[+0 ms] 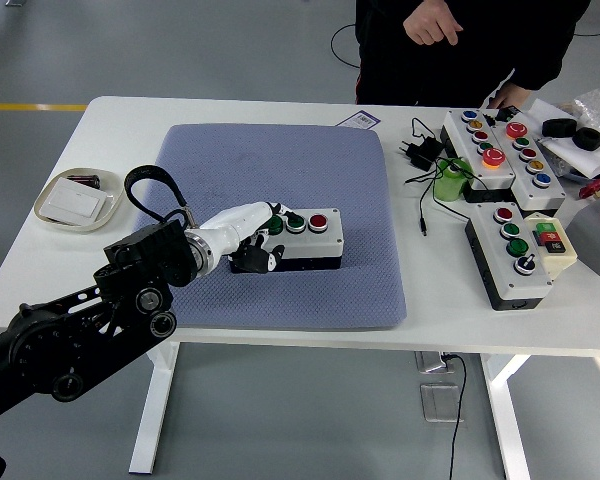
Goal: Pick up the button,place it on the desk,press the button,press the button
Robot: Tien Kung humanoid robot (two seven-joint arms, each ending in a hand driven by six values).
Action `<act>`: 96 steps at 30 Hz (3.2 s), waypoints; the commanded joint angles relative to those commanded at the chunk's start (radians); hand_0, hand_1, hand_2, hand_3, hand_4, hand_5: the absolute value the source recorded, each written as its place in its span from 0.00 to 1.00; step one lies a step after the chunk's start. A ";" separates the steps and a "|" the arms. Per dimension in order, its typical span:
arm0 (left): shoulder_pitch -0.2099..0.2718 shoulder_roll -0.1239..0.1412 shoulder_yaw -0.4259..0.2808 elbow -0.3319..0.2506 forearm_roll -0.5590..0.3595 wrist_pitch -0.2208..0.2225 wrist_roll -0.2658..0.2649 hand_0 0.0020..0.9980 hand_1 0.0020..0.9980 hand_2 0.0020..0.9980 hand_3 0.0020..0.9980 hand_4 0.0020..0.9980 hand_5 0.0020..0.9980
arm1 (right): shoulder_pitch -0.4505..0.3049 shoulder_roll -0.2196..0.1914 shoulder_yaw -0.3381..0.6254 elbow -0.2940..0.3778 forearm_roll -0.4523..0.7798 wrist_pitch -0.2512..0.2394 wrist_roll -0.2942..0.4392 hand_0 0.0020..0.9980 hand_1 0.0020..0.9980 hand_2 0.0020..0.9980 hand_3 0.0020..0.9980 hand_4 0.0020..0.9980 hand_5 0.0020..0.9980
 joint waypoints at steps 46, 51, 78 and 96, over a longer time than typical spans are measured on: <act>-0.029 -0.032 0.005 -0.042 0.005 0.046 -0.039 0.03 0.01 0.08 0.80 0.53 0.01 | 0.005 -0.003 0.000 0.000 0.007 -0.003 0.003 0.64 0.53 0.62 0.61 0.26 0.29; -0.027 -0.037 0.012 -0.025 0.009 0.044 -0.038 0.03 0.02 0.08 0.80 0.54 0.01 | 0.002 -0.003 0.000 0.000 0.005 -0.003 0.002 0.64 0.53 0.62 0.61 0.26 0.29; -0.063 -0.055 0.041 0.047 0.005 0.047 -0.041 0.02 0.01 0.07 0.82 0.52 0.10 | 0.012 0.000 0.015 0.000 -0.008 -0.004 0.002 0.64 0.53 0.62 0.61 0.26 0.29; -0.065 -0.075 0.060 0.088 0.000 0.033 -0.036 0.02 0.01 0.07 0.82 0.51 0.10 | 0.007 -0.001 0.011 0.000 -0.009 -0.004 0.001 0.64 0.53 0.61 0.61 0.26 0.29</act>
